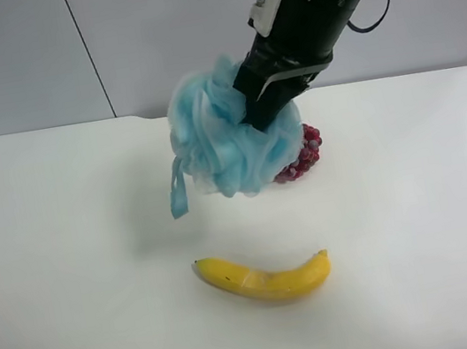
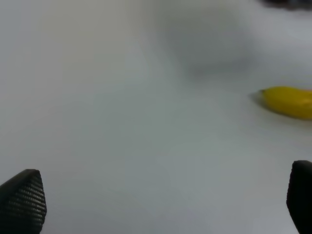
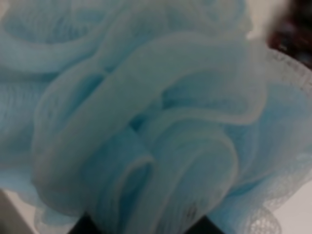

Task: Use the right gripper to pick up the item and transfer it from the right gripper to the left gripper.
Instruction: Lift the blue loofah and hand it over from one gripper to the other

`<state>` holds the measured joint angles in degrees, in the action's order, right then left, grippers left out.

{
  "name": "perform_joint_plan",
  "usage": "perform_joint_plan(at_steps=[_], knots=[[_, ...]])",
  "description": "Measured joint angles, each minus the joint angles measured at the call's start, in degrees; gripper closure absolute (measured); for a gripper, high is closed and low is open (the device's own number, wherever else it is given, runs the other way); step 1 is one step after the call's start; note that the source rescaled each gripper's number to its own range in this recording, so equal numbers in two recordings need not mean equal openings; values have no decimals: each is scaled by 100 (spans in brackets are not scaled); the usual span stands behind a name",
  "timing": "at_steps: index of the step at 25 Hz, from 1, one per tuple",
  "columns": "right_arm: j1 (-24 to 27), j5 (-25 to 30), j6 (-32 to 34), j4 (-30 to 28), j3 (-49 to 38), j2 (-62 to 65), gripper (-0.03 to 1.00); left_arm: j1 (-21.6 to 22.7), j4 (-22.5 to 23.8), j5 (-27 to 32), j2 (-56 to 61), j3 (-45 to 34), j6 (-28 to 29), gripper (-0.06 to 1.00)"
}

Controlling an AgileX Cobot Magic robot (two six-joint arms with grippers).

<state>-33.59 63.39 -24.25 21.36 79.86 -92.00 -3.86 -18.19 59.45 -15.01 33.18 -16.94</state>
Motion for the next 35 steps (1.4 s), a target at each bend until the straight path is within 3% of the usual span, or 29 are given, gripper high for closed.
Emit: perform_joint_plan(at_steps=[6, 14, 26, 35], knots=[[-392, -45, -341, 495, 0, 0, 97, -1008, -174, -26, -657, 389, -391, -6], [-510, -194, -600, 1405, 0, 0, 97, -2086, -178, -645, -1565, 648, -963, -6], [-510, -248, -876, 2561, 0, 0, 97, -2776, -181, -1816, -2962, 648, -1603, -6], [-510, -315, -953, 2986, 0, -98, 97, -3142, -304, -2523, -3891, 916, -1811, -6]])
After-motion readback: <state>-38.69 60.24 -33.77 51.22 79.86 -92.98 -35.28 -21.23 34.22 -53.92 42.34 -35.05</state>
